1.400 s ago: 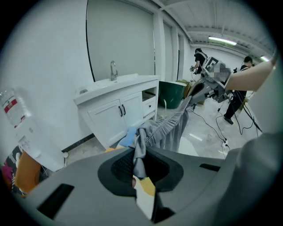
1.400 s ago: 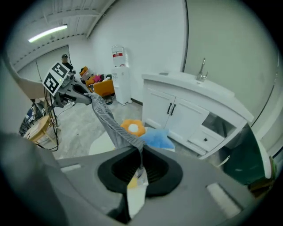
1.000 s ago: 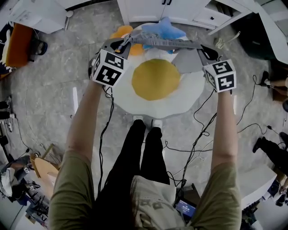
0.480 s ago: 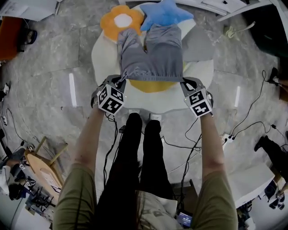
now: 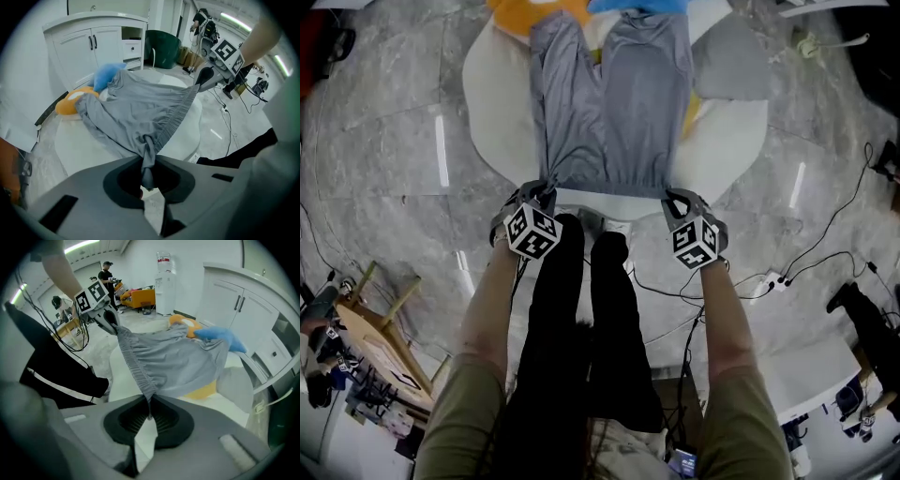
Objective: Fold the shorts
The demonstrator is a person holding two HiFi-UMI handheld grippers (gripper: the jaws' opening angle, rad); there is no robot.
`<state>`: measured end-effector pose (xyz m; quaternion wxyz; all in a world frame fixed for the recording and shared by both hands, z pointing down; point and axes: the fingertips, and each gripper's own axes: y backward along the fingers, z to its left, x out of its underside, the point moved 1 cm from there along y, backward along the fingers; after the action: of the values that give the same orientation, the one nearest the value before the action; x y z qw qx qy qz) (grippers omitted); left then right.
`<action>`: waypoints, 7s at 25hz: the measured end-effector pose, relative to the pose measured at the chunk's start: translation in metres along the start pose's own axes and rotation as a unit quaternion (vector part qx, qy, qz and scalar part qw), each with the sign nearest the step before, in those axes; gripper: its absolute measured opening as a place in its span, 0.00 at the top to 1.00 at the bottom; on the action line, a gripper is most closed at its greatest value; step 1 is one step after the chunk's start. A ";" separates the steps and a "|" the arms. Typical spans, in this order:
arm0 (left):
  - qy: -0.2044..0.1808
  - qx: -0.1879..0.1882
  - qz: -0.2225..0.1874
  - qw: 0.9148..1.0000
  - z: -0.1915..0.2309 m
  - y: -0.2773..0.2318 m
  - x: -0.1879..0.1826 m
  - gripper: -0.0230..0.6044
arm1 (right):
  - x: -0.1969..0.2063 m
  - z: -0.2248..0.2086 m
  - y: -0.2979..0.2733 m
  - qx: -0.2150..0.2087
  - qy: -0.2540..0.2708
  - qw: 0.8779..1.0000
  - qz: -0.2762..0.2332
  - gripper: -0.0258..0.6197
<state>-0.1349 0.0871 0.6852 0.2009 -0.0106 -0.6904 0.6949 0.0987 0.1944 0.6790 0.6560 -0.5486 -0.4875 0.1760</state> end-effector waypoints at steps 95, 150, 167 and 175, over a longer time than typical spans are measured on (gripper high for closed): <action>0.368 0.093 -0.043 0.924 -0.194 -0.081 -0.142 0.91 | -0.203 -0.345 -0.064 -0.148 -0.414 0.890 -0.122 0.95; 0.385 0.107 0.048 0.915 -0.039 -0.087 0.098 0.41 | -0.049 0.022 -0.120 -0.114 -0.360 0.922 0.084 0.40; 0.387 0.095 0.068 0.915 -0.044 -0.109 0.098 0.41 | -0.017 0.078 -0.152 -0.067 -0.349 0.923 0.145 0.57; 0.404 0.078 0.067 0.909 -0.046 -0.100 0.098 0.55 | -0.015 0.102 -0.140 -0.168 -0.409 0.892 0.089 0.89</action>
<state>-0.1853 0.1561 0.8049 0.4157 -0.3207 -0.4917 0.6946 -0.0360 0.1921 0.7894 0.2781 -0.5712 -0.6840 0.3584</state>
